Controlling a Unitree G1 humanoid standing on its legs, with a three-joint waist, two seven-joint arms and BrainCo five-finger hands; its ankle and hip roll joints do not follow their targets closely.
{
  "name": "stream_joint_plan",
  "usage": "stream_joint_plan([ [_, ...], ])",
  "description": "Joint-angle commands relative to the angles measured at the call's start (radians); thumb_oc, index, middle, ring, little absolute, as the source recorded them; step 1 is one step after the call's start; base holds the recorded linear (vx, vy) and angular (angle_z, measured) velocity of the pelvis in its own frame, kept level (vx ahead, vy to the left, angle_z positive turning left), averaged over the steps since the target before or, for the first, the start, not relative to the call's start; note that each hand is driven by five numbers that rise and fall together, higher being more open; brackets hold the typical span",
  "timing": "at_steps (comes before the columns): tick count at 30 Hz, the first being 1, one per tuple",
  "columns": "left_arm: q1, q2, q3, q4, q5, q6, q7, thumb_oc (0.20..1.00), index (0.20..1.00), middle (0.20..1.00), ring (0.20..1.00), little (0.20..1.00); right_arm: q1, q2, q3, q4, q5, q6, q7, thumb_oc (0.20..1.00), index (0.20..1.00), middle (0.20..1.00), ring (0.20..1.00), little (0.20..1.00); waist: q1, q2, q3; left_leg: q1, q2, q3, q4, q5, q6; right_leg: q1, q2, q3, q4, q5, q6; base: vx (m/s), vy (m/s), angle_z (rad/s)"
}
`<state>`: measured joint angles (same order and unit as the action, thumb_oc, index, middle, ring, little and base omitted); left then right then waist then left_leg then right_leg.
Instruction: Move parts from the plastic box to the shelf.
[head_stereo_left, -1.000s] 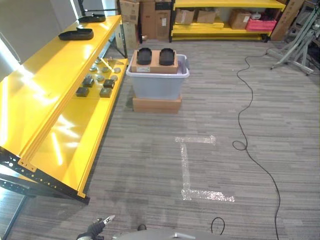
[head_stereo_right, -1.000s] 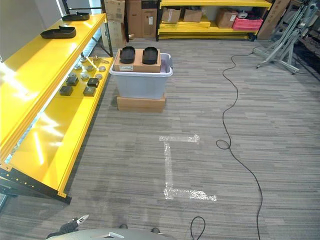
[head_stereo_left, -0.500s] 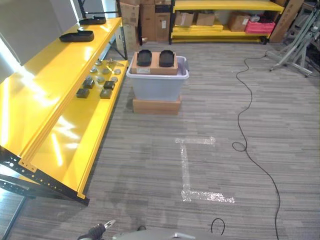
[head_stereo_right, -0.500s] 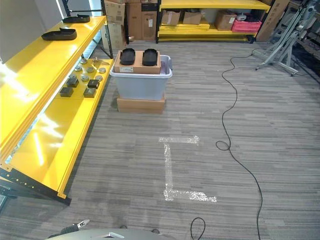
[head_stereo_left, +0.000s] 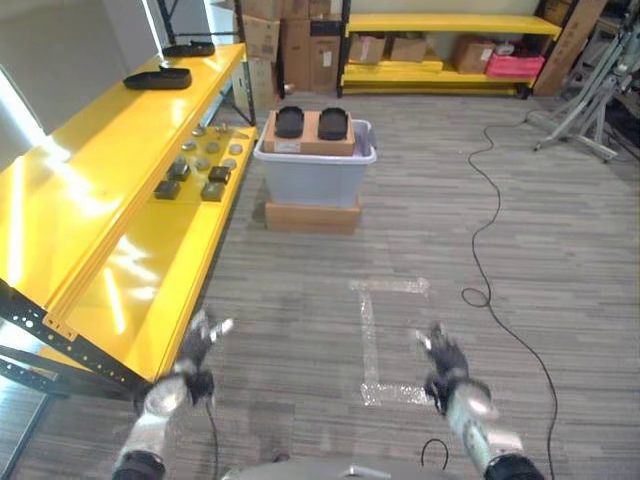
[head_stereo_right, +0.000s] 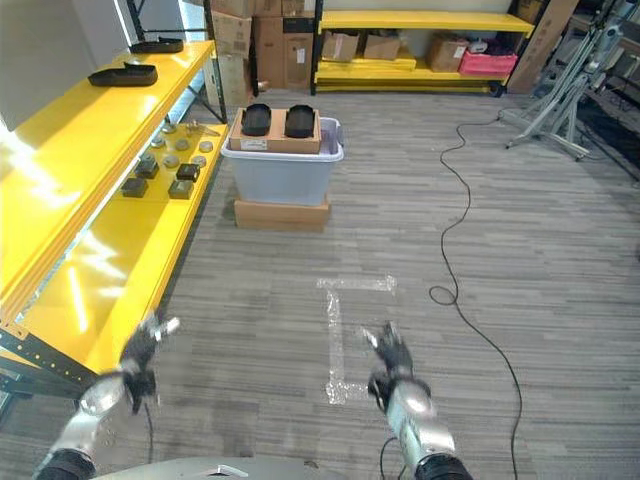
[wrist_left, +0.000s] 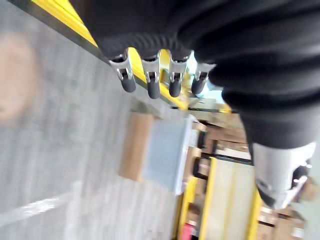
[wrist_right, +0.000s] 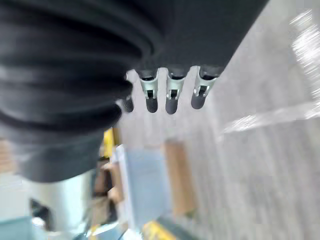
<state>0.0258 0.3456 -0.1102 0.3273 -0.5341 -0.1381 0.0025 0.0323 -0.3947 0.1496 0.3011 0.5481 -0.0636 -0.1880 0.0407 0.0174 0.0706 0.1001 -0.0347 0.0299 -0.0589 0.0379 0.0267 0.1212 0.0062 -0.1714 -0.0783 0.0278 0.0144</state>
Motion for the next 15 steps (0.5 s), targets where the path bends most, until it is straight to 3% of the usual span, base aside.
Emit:
stream_joint_plan([
  [1, -0.066, 0.029, 0.025, 0.041, -0.038, -0.013, 0.042, 1.000, 1.000, 1.000, 1.000, 1.000, -0.043, -0.018, -0.018, 0.086, 0.047, -0.020, -0.042, 1.000, 1.000, 1.000, 1.000, 1.000, 0.006, -0.029, -0.009, -0.032, -0.017, 0.022, 0.033, -0.065, -0.007, -0.041, -0.044, -0.025, 0.035, -0.005, 0.082, 0.00, 0.000, 0.00],
  [8, -0.078, 0.058, 0.067, -0.281, -0.066, -0.002, 0.065, 1.000, 1.000, 1.000, 1.000, 1.000, -0.064, -0.042, -0.059, -0.180, 0.017, -0.063, -0.034, 1.000, 1.000, 1.000, 1.000, 1.000, 0.004, -0.026, -0.004, -0.026, -0.018, 0.015, 0.025, -0.058, -0.006, -0.035, -0.043, -0.025, 0.031, -0.004, 0.083, 0.00, 0.000, 0.00],
  [15, -0.068, 0.067, 0.081, -0.383, -0.095, 0.056, 0.119, 1.000, 1.000, 1.000, 1.000, 1.000, -0.051, -0.067, -0.062, -0.312, -0.007, -0.008, -0.045, 1.000, 1.000, 1.000, 1.000, 1.000, 0.003, -0.025, -0.005, -0.026, -0.024, 0.006, 0.023, -0.057, -0.009, -0.037, -0.043, -0.022, 0.028, -0.002, 0.090, 0.02, 0.012, 0.01],
])
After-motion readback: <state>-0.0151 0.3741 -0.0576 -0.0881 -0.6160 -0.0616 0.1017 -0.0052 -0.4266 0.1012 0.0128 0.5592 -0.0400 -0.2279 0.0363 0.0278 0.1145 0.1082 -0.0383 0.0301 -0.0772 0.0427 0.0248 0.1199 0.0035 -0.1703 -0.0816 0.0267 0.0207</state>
